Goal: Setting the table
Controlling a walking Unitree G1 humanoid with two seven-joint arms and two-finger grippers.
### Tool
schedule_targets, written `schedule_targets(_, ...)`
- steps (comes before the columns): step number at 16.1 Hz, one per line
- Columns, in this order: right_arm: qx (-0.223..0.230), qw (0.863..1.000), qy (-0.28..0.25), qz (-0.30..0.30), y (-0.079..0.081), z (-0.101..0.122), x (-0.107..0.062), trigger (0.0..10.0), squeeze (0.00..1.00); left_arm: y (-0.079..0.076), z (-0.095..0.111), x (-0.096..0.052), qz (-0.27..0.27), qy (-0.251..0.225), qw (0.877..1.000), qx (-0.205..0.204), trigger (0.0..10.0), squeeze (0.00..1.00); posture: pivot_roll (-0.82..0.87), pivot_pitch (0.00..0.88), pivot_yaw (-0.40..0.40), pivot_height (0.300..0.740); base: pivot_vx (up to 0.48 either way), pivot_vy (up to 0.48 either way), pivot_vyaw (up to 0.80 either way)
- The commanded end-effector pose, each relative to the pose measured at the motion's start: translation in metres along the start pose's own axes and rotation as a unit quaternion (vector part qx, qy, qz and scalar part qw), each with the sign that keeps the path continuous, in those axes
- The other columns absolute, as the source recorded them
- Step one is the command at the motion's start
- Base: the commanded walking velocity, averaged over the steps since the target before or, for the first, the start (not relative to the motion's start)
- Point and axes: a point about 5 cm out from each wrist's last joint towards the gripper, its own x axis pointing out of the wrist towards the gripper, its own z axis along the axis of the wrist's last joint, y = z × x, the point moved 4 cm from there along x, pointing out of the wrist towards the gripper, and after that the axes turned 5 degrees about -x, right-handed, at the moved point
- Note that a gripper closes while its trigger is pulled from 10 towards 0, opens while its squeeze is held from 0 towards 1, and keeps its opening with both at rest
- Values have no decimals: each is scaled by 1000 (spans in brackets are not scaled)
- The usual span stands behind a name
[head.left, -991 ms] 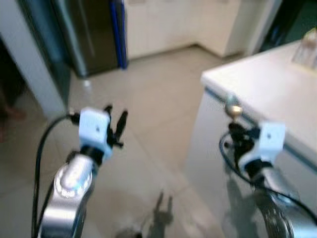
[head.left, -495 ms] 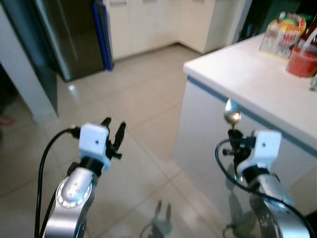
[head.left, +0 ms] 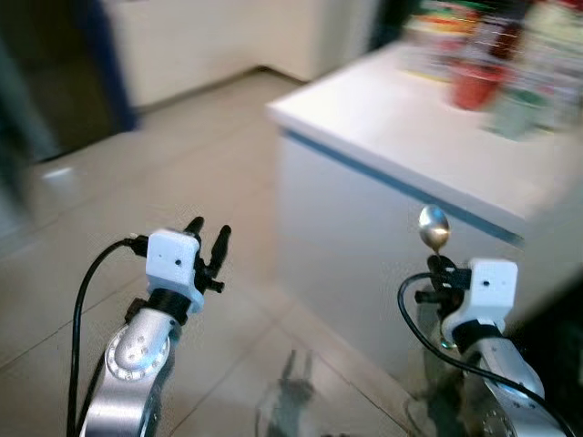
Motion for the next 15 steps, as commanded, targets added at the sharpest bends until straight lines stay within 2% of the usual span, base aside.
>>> schedule_targets(1, -12, 1000, -20, -17, -9, 10, -2, 10000, 0, 2, 1, 2, 3, -4, 1000, 10, 10000, 0, 65, 1, -34, 740, 0, 0, -800)
schedule_targets(2, -12, 999, -28, -27, -13, 14, -1, 10000, 0, 6, 5, 1, 14, -11, 1000, 3, 10000, 0, 72, 0, -38, 740, 0, 0, -800)
schedule_targets(4, -13, 998, -47, -35, -15, 25, 3, 10000, 0, 4, 18, -1, 16, -35, 999, -18, 10000, 0, 75, 0, -42, 740, 0, 0, -800)
schedule_targets(6, -31, 996, -81, -30, -9, 47, 10, 10000, 0, -4, 24, -4, -9, -37, 999, -16, 10000, 0, 45, 0, -25, 740, 0, 0, -800)
schedule_targets(7, -40, 995, -90, -30, -11, 55, 9, 10000, 0, -8, 26, -3, -20, -35, 999, -18, 10000, 0, 46, 2, -31, 740, 0, 0, -800)
schedule_targets(9, -13, 994, -93, -48, -20, 65, 3, 10000, 0, -9, 34, -3, -23, -43, 999, -24, 10000, 0, 48, 2, -35, 740, 0, 0, -800)
schedule_targets(10, -21, 994, -100, -44, -23, 70, 0, 10000, 0, -13, 37, -7, -33, -47, 998, -20, 10000, 0, 54, 0, -36, 740, 0, 0, -800)
schedule_targets(13, -27, 996, -85, -24, -11, 61, -4, 10000, 0, -13, 33, -7, -35, -40, 998, -14, 10000, 0, 37, 0, -22, 740, 0, 0, -800)
schedule_targets(15, -13, 997, -60, -34, -13, 51, -6, 10000, 0, -15, 34, -4, -36, -37, 999, -14, 10000, 0, 48, 3, -30, 740, 0, -165, -800)
